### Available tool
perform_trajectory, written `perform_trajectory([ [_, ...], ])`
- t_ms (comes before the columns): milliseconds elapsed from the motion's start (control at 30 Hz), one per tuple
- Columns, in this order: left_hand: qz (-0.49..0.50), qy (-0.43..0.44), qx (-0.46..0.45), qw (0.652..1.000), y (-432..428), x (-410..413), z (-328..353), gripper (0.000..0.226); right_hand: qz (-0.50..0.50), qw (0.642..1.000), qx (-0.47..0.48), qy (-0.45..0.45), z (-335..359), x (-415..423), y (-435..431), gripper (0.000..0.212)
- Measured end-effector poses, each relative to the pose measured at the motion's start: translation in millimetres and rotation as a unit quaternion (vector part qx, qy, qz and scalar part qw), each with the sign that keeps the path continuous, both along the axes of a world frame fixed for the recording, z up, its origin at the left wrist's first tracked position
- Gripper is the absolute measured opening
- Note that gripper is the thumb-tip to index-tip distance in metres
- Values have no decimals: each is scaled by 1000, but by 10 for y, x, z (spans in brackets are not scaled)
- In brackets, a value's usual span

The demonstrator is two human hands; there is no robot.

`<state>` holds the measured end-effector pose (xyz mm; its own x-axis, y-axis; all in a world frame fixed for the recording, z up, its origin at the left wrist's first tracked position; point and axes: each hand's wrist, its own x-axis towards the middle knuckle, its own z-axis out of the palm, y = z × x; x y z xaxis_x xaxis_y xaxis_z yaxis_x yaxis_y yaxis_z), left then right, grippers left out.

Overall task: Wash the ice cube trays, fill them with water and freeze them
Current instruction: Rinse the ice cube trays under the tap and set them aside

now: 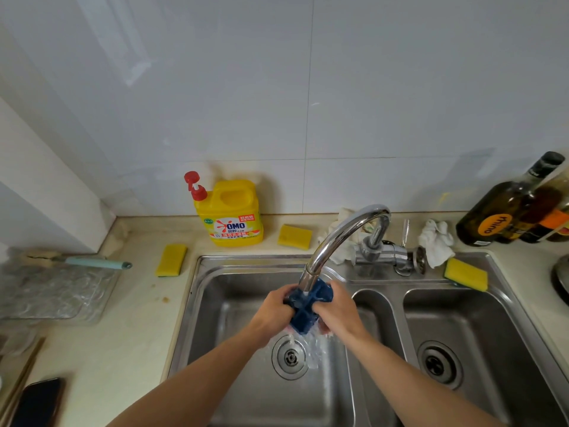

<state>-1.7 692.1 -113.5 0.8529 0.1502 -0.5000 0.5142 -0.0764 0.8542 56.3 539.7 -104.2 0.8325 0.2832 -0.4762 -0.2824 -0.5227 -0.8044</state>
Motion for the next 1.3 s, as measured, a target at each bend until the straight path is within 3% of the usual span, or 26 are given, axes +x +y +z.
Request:
perform_trajectory([
  [200,189,71,-5,979,66,77,-148,15,-48,988,91,117,34,72,-42,21],
  [433,183,14,-44,982,-13,101,-44,12,-81,987,58,125,-9,95,-53,13],
  [567,230,8,-87,969,-20,95,-44,7,-61,991,42,114,-4,69,-52,10],
  [867,273,74,-125,951,-39,88,-170,28,-47,994,57,76,91,36,3,15],
  [1167,291,129,-293,901,-122,119,-109,53,-55,993,96,39,274,35,-40,29],
  [1300,267,110,-234,928,-99,152,-122,53,-77,992,87,57,173,66,-135,31],
])
